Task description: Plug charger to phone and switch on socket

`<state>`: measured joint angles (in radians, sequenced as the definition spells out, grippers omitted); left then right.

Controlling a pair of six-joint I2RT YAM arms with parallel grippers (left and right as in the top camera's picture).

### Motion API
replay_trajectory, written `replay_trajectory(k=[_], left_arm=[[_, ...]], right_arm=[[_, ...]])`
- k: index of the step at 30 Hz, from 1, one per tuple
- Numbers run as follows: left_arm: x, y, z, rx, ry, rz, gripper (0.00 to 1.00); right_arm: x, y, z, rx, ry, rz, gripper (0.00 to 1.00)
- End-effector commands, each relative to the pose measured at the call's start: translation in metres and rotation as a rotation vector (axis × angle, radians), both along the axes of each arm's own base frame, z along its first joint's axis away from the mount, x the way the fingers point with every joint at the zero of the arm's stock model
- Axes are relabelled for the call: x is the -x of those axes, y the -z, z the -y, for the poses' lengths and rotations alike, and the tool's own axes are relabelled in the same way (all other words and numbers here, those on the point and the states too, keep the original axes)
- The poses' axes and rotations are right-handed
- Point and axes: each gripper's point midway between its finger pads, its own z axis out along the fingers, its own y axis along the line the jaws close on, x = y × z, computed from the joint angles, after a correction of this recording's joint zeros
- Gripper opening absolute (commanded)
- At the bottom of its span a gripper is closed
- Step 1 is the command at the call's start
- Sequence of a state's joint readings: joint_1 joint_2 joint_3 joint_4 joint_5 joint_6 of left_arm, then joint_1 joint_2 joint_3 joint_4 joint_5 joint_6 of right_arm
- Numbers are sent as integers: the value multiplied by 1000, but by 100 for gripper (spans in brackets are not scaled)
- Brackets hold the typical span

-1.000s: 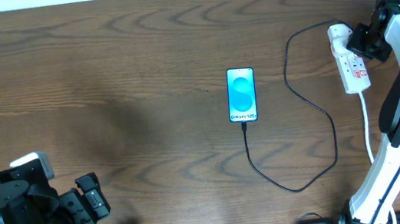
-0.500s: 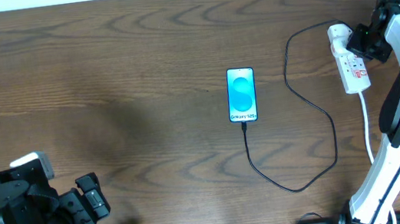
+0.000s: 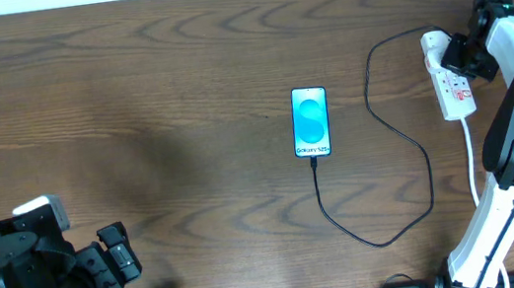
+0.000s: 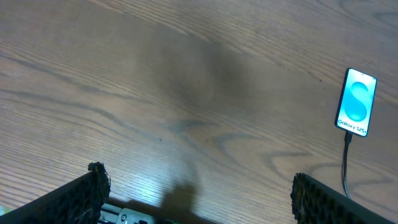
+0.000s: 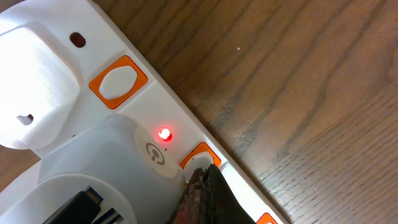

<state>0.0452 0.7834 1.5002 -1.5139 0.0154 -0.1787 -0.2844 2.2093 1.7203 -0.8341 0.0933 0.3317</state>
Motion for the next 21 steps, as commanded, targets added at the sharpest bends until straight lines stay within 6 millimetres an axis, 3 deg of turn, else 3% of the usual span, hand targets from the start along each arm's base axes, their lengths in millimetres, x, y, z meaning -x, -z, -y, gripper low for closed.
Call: replay_trajectory(k=[1, 5, 8, 15, 16, 17, 21], left_arm=[[1, -1, -3, -19, -6, 4, 95], [1, -1, -3, -19, -6, 4, 95], [1, -1, -3, -19, -6, 4, 95], [1, -1, -3, -19, -7, 4, 95], [1, -1, -3, -19, -6, 4, 95], [1, -1, -3, -19, -6, 4, 95], [1, -1, -3, -19, -6, 4, 95]], right_arm=[[-10, 11, -70, -168, -174, 6, 1], [-8, -20, -49, -106, -158, 41, 1], [-7, -68, -23, -8, -106, 120, 1], [25, -208, 19, 178, 66, 382, 1], [31, -227, 20, 191, 83, 425, 1], [44, -261, 19, 205, 113, 505, 1], [71, -323, 8, 195, 178, 677, 1]])
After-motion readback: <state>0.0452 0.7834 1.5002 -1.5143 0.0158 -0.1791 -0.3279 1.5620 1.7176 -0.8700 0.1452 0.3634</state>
